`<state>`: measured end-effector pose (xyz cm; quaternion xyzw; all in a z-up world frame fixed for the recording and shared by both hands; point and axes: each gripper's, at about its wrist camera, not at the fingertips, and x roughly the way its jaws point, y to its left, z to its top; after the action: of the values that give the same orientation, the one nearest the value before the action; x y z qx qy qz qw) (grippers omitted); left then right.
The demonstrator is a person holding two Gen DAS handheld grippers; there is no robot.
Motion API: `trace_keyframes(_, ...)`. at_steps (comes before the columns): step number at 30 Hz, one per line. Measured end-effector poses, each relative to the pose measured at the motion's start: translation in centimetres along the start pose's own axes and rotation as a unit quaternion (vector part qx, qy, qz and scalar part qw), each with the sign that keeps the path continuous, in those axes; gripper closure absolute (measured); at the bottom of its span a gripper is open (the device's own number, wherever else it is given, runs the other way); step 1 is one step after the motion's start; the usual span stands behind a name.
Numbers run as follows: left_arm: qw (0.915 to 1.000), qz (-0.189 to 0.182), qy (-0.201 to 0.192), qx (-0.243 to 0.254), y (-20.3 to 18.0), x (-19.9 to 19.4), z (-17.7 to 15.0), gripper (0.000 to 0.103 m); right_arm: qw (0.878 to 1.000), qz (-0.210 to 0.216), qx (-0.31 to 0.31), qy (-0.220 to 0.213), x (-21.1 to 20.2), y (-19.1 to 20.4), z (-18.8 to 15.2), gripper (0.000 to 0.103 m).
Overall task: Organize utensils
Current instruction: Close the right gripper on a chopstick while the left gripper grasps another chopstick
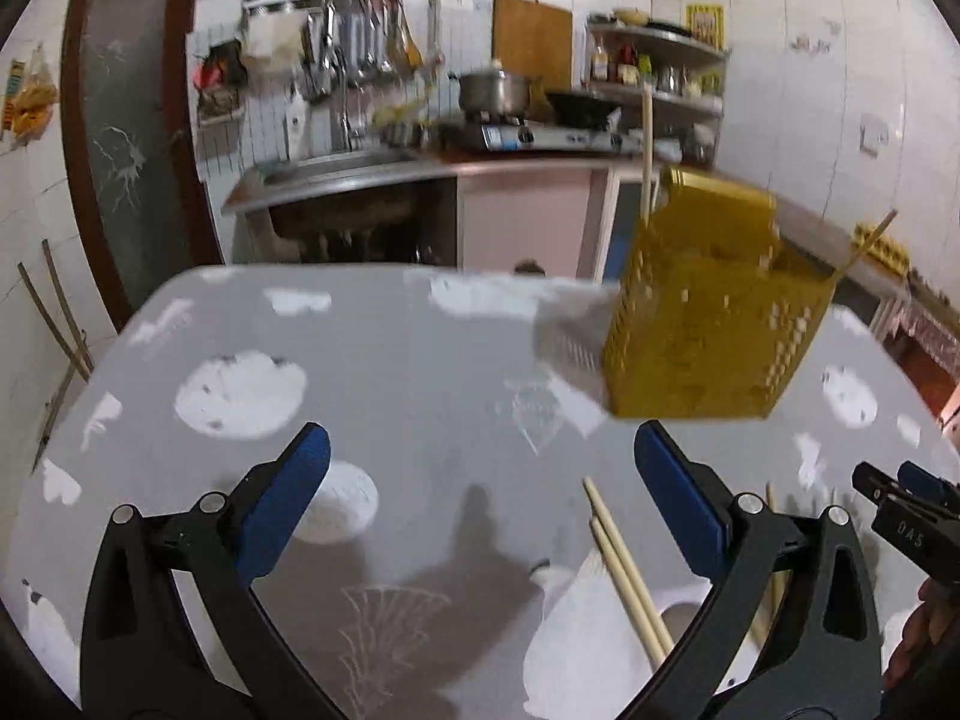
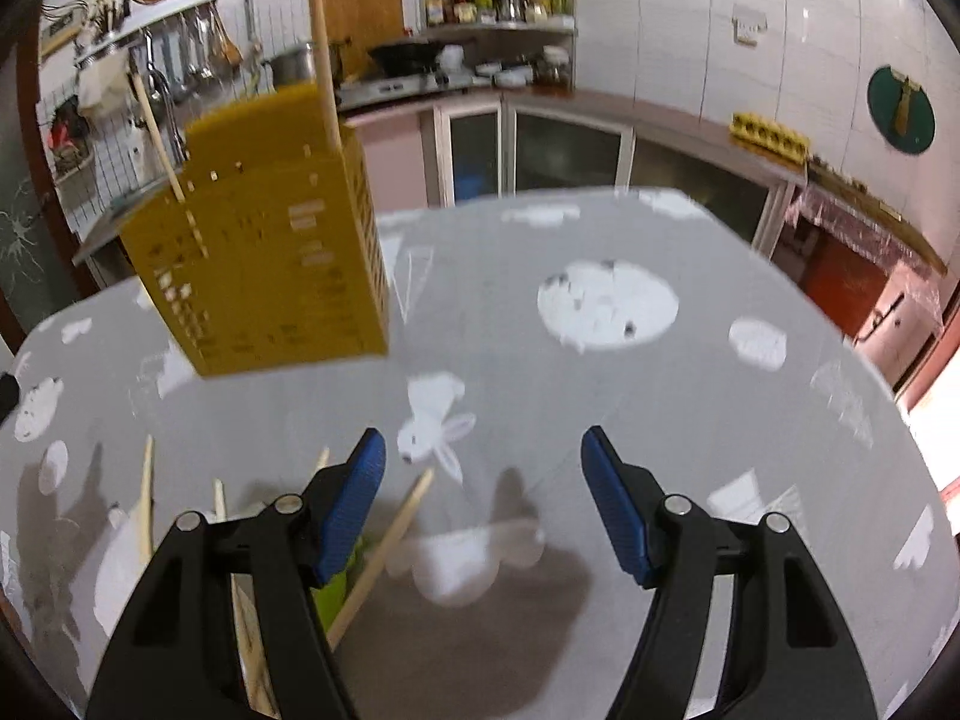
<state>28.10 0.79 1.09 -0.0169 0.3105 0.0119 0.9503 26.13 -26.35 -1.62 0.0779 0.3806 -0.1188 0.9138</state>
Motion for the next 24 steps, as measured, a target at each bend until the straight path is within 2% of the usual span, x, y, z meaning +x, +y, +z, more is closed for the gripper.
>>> trace_keyframes(7, 0.9995, -0.009, 0.032, 0.003, -1.3, 1.7, -1.4, 0.005, 0.999, -0.008, 0.016, 0.036, 1.8, 0.5, -0.4, 0.038)
trace_keyframes(12, 0.9983, -0.014, 0.056, 0.001, -2.2, 3.0, -1.7, 0.005, 0.997, 0.003, 0.029, 0.067, 3.2, 0.8, -0.7, 0.052)
trace_keyframes(17, 0.9967, -0.016, 0.079, 0.004, -3.0, 4.2, -2.0, 0.005, 0.996, 0.006, 0.035, 0.077, 3.9, 0.9, -0.6, 0.067)
trace_keyframes(19, 0.9961, -0.013, 0.087, 0.006, -3.1, 4.7, -2.2, 0.005, 0.996, 0.008, 0.033, 0.076, 4.0, 1.0, -0.4, 0.076)
trace_keyframes(21, 0.9954, -0.013, 0.095, 0.004, -3.2, 5.1, -2.2, 0.005, 0.997, 0.012, 0.03, 0.076, 4.2, 1.0, -0.1, 0.089)
trace_keyframes(24, 0.9941, -0.021, 0.106, 0.0, -3.2, 5.7, -2.3, 0.01, 0.997, 0.021, 0.021, 0.072, 4.4, 1.2, 0.1, 0.092)
